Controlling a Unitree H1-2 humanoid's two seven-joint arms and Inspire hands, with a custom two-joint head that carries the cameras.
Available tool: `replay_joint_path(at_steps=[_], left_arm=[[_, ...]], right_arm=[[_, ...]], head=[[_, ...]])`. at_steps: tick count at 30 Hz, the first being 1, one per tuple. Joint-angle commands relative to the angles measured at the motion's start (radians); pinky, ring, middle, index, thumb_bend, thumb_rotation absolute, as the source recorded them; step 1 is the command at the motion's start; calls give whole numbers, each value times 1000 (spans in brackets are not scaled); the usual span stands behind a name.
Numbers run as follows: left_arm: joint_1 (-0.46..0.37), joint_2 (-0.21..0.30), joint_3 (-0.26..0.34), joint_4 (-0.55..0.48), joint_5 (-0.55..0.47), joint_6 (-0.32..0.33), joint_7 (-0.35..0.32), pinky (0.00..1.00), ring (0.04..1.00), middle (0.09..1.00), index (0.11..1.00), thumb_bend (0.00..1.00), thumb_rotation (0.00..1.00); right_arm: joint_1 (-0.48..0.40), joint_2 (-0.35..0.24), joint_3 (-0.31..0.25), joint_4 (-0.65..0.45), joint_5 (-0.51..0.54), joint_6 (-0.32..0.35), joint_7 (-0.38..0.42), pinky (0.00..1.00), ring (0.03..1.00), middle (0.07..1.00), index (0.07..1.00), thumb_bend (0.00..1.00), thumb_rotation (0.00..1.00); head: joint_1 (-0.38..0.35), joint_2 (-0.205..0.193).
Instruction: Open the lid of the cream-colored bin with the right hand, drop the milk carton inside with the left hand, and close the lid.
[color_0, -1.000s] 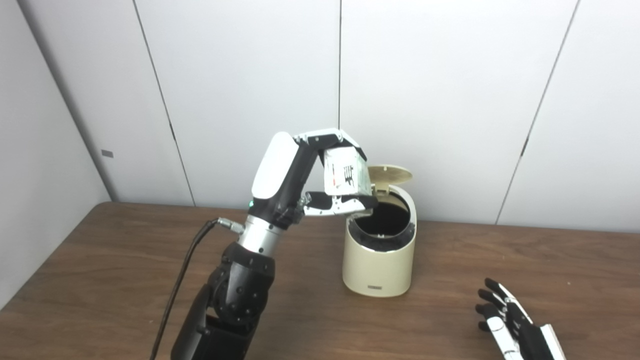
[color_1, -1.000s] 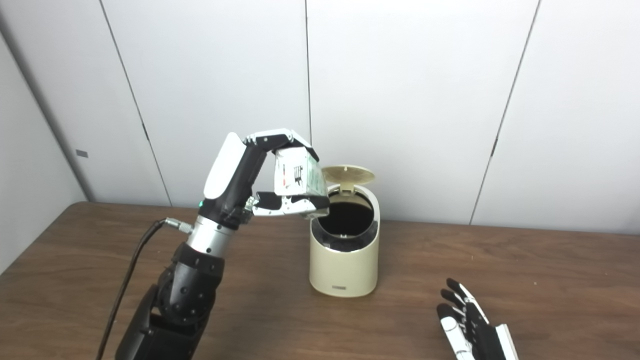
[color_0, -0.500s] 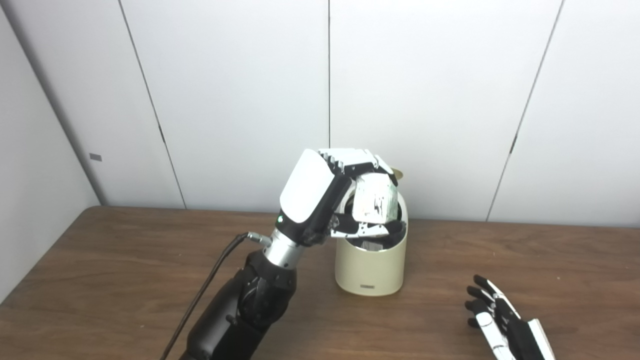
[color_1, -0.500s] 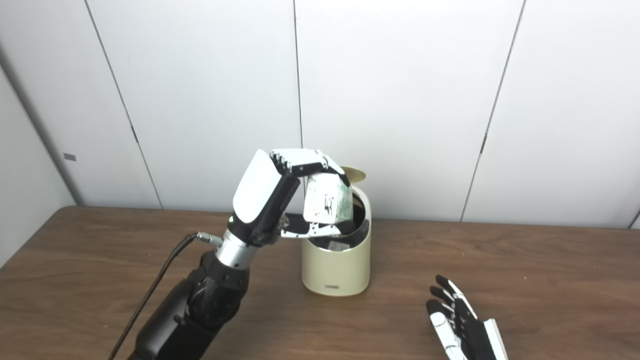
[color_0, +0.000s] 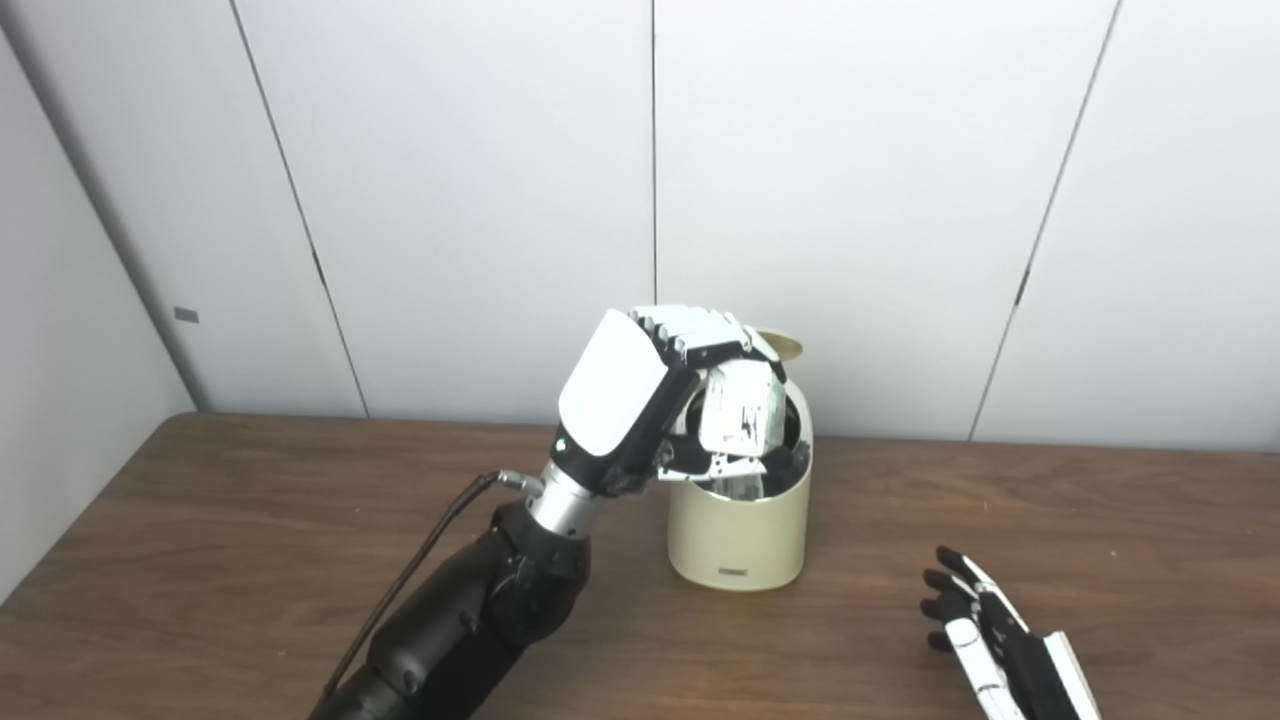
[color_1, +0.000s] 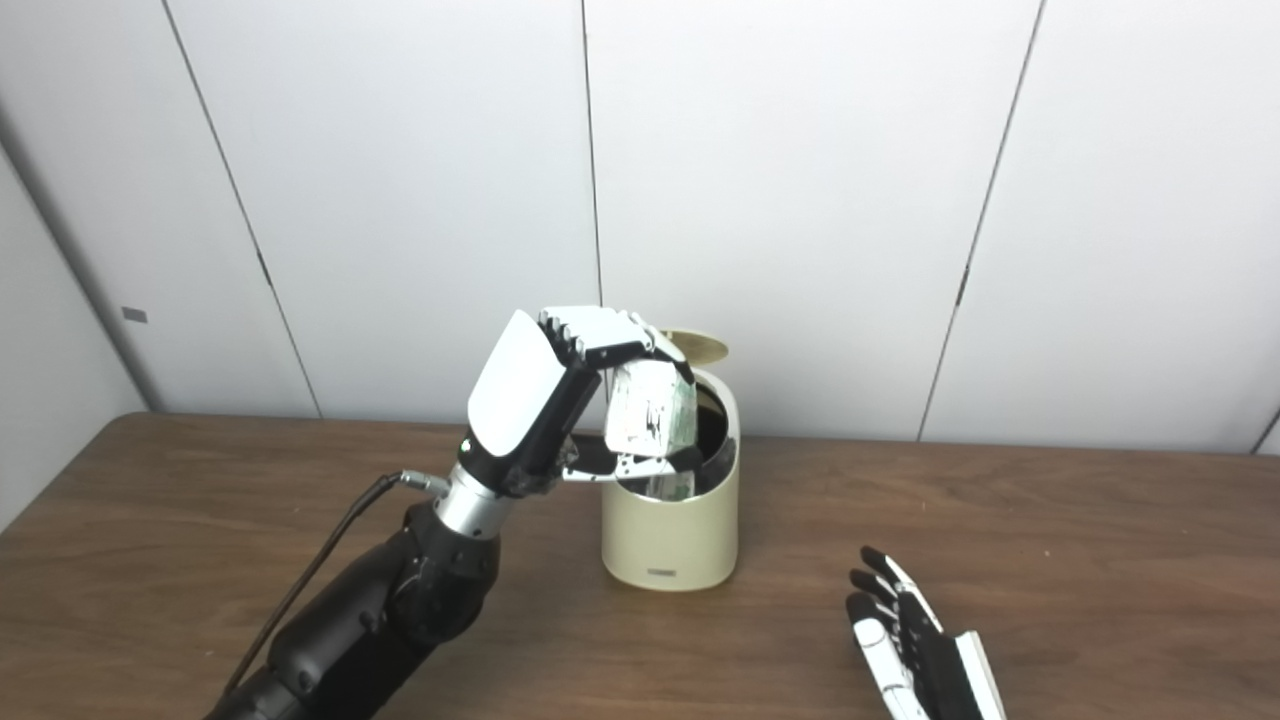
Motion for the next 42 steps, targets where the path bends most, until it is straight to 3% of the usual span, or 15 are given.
replay_joint_path(at_steps=[1, 13, 25, 42], left_arm=[[-75, 14, 4, 3, -2, -14, 58, 343, 423, 506, 476, 476, 0], [-101, 14, -14, 106, -17, -14, 81, 338, 424, 525, 476, 475, 0], [-135, 25, -68, 217, -20, -14, 155, 338, 429, 515, 472, 475, 0], [-114, -12, -38, 188, -94, -14, 91, 334, 424, 520, 478, 475, 0]], right_arm=[[-24, 3, 4, -32, 2, -15, 2, 694, 791, 848, 908, 426, 952], [-27, -1, 7, -24, -3, -29, -2, 697, 788, 840, 909, 426, 955], [-24, -1, 6, -36, -3, -17, 0, 722, 794, 834, 911, 449, 929], [-20, 4, 21, -56, -32, -1, -5, 723, 795, 826, 908, 456, 927]], head=[[1, 3], [-6, 4], [-12, 10], [-18, 16]])
